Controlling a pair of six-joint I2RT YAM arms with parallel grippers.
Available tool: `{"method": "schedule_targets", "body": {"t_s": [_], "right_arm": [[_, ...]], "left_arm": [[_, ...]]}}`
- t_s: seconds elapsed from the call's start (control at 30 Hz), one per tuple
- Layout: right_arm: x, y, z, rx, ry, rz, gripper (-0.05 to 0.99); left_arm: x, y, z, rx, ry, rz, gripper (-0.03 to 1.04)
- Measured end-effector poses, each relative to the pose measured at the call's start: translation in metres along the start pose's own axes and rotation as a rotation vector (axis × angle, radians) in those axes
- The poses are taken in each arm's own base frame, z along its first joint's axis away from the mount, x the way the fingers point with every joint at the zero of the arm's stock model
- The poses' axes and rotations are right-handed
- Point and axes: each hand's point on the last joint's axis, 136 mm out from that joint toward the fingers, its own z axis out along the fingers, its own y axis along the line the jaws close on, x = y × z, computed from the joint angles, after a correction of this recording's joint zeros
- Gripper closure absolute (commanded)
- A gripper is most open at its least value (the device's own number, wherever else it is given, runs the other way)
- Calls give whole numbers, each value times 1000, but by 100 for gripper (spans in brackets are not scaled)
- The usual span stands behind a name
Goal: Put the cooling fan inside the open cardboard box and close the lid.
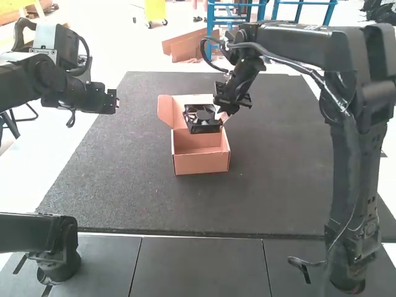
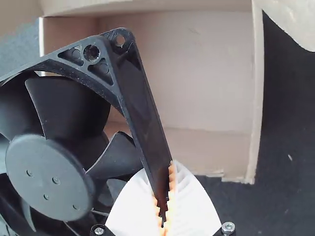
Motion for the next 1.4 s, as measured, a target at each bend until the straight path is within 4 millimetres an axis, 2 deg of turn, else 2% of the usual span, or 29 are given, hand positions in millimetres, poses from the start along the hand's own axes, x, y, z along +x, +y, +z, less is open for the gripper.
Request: {"method": "schedule_targets", "body": {"t_s": [0.2,0.5,0.83,0.97,1.0,1.03,1.07,1.13,1.17,1.2,1.4], "right_arm": [[4,1,30,22,49,-11,94],[2,-18,76,98,93,13,94],[-10,-22,95,113,64,59,94],[-15,-20,94,107,52,64,94],[-16,-19,94,105,48,65,92],[-17,-18,93,103,43,65,83],[-18,-18,92,101,41,67,67],[-19,-17,92,99,37,69,23],[-20,-16,92,97,36,70,10],[-21,-15,90,90,34,70,2],[-28,7,67,7,43,55,2]], "left_arm": [[-1,0,0,0,-5,0,4],[-2,0,0,0,-8,-1,4],[-2,0,-1,0,-5,-1,4],[-2,0,-1,0,-5,-1,4],[-2,0,-1,0,-5,-1,4],[-2,0,-1,0,-5,-1,4],[-2,0,-1,0,-5,-1,4],[-2,0,-1,0,-5,-1,4],[-2,0,-1,0,-5,-1,4],[-2,0,-1,0,-6,-1,4],[-9,0,-1,1,-35,-5,4]]}}
